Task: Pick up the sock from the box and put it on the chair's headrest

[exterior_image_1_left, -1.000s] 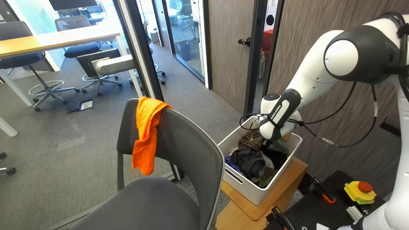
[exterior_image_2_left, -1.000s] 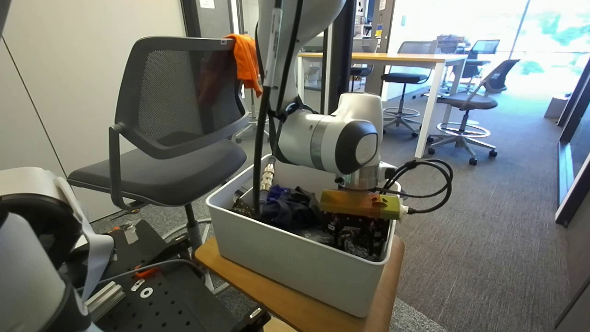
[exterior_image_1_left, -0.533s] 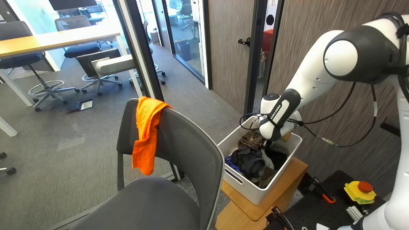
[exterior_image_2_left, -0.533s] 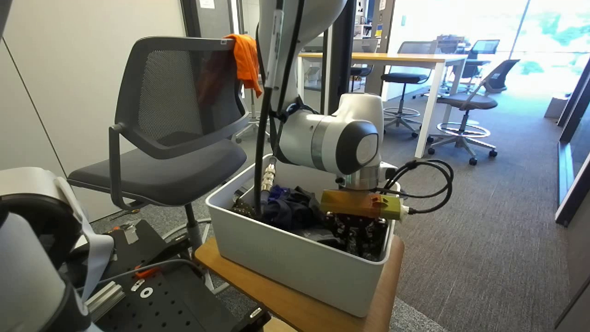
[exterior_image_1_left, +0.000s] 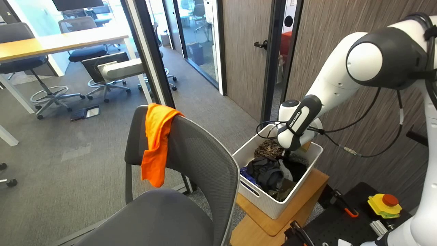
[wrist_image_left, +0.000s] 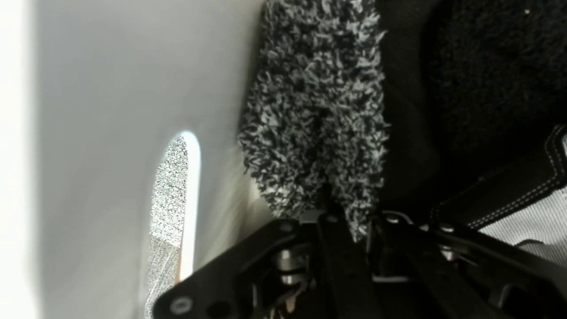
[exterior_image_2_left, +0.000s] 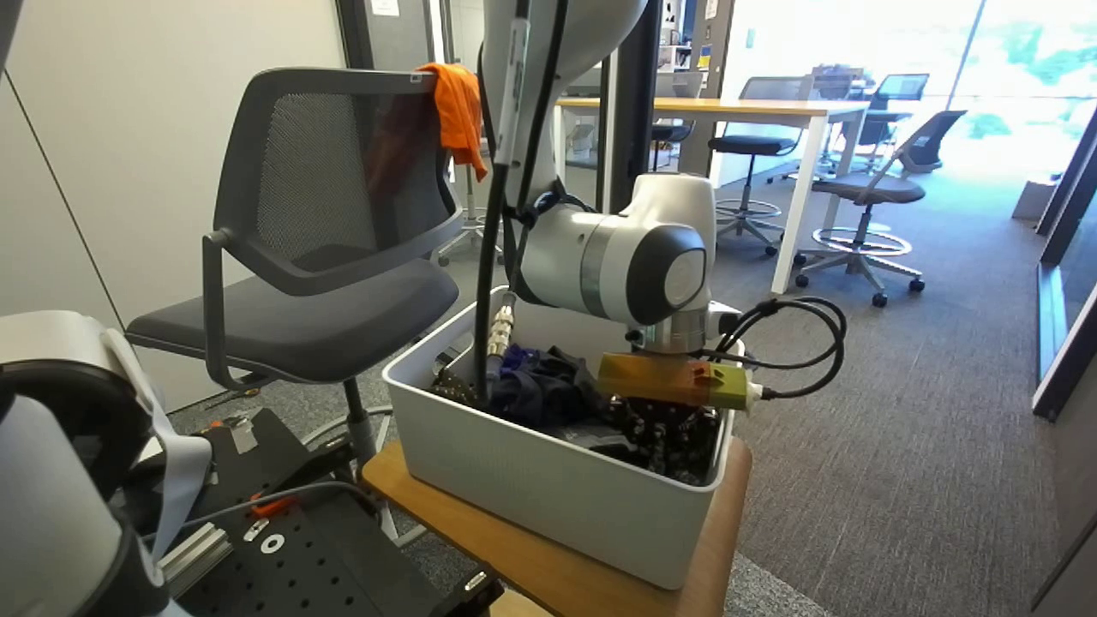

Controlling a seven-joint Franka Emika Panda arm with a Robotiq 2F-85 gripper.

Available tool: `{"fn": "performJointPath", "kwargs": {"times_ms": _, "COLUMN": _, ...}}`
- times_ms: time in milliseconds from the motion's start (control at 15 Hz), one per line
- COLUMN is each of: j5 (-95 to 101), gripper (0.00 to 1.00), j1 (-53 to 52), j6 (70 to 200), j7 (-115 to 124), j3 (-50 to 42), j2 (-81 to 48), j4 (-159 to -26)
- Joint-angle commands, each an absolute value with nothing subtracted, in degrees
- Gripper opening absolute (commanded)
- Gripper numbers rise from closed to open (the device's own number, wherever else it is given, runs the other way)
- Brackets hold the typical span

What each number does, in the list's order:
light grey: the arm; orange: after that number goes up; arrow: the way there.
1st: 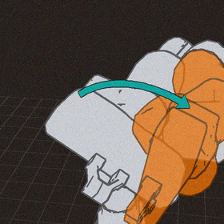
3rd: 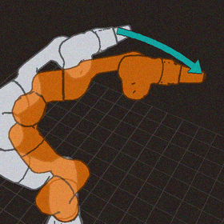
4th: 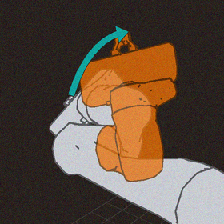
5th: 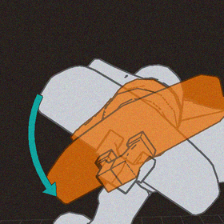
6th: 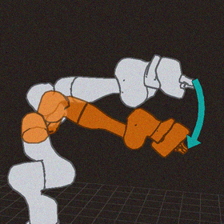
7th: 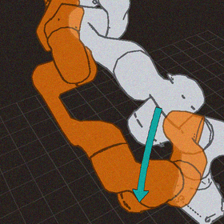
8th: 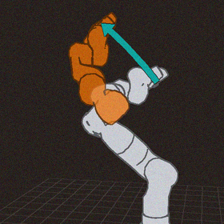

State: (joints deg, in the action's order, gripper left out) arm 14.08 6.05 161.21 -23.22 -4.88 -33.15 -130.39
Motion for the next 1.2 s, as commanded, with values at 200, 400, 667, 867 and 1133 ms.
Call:
{"fn": "performJointPath", "kwargs": {"times_ms": 200, "j5": 9.5, "gripper": 0.09, "j1": 11.3, "j6": 156.6, "j7": -24.0, "j3": 1.9, "j2": -26.1, "j4": -133.8}}
{"fn": "performJointPath", "kwargs": {"times_ms": 400, "j5": 0.1, "gripper": 0.09, "j1": 16.6, "j6": 151.8, "j7": -28.0, "j3": 9.0, "j2": -19.8, "j4": -136.4}}
{"fn": "performJointPath", "kwargs": {"times_ms": 667, "j5": -16.4, "gripper": 0.09, "j1": 18.9, "j6": 144.0, "j7": -34.7, "j3": 13.6, "j2": -10.1, "j4": -138.5}}
{"fn": "performJointPath", "kwargs": {"times_ms": 867, "j5": -25.6, "gripper": 0.09, "j1": 15.6, "j6": 138.1, "j7": -37.4, "j3": 10.8, "j2": -2.7, "j4": -139.3}}
{"fn": "performJointPath", "kwargs": {"times_ms": 1133, "j5": -29.6, "gripper": 0.09, "j1": 10.3, "j6": 132.9, "j7": -35.0, "j3": 5.5, "j2": 6.0, "j4": -140.5}}
